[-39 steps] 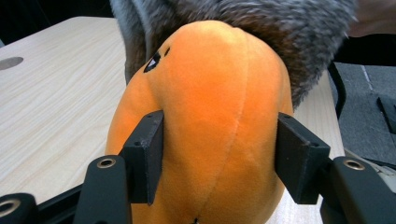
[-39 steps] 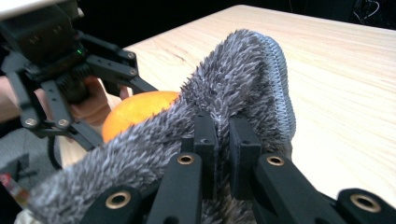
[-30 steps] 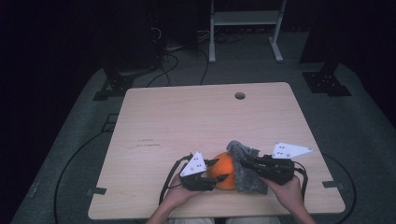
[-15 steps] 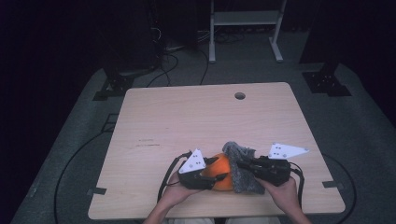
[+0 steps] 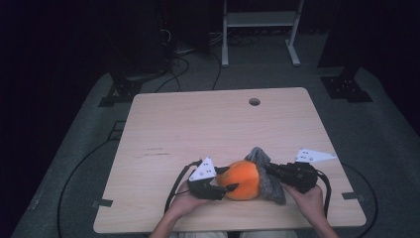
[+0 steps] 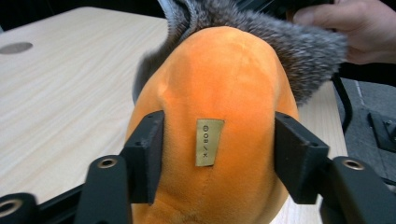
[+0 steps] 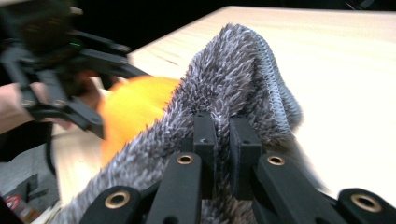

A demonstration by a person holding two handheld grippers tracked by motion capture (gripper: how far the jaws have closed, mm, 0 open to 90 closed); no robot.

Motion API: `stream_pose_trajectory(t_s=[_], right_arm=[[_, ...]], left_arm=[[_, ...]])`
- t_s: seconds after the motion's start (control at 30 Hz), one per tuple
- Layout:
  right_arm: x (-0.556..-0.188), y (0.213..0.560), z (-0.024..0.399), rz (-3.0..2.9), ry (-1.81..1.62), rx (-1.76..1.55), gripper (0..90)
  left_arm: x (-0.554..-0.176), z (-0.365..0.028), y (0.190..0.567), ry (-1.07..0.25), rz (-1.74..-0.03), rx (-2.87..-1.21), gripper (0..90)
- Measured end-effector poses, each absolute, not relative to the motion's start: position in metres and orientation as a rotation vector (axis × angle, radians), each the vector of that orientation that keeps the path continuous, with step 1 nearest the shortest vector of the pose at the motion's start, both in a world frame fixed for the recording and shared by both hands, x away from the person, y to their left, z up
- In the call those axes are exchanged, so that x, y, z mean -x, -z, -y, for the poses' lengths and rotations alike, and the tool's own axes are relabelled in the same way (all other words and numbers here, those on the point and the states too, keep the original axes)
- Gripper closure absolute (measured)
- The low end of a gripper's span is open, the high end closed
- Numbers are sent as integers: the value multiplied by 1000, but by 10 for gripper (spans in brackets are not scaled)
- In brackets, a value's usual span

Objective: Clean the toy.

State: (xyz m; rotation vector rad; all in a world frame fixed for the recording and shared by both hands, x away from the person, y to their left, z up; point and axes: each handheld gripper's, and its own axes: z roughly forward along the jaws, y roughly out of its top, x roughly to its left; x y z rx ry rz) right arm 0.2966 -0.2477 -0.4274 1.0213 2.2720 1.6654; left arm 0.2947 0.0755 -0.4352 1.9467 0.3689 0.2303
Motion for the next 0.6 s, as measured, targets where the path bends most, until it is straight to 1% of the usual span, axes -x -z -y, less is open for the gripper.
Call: stream_pose_trajectory(t_s=[0.03, 0.07, 0.17, 0.23, 0.27, 0.3, 0.33, 0.37, 0.4, 0.43, 0.47, 0.5, 0.6], right_arm=[[-297, 427, 248, -2272, -1665, -1021, 826], [-295, 423, 253, -2244, -1679, -1029, 826], [-287, 407, 250, -2193, -1766, -957, 826], [-279, 394, 237, -2201, -1799, -869, 827], [-279, 394, 237, -2201, -1799, -869, 827], [-274, 391, 223, -2236, -1780, -808, 826], [-274, 391, 223, -2236, -1780, -808, 826], [-274, 394, 211, -2290, -1704, -782, 826], [-274, 394, 211, -2290, -1704, -782, 826], [-280, 406, 211, -2314, -1677, -828, 827], [-280, 406, 211, -2314, -1677, -828, 827], [-289, 418, 218, -2327, -1624, -910, 826], [-293, 425, 226, -2320, -1638, -985, 826]], left_arm=[[-295, -76, 435, -230, -369, -1947, 430], [-294, -77, 430, -245, -380, -1936, 440], [-294, -78, 421, -244, -406, -1966, 454], [-294, -78, 420, -239, -411, -1974, 458], [-294, -77, 420, -241, -415, -1976, 458], [-292, -76, 419, -243, -410, -1980, 462], [-292, -76, 419, -243, -410, -1980, 464], [-292, -76, 418, -233, -409, -1971, 470], [-291, -77, 417, -219, -413, -1956, 470], [-291, -79, 416, -222, -417, -1955, 474], [-291, -79, 416, -222, -417, -1955, 474], [-292, -83, 415, -221, -423, -1950, 474], [-292, -83, 417, -226, -422, -1954, 475]])
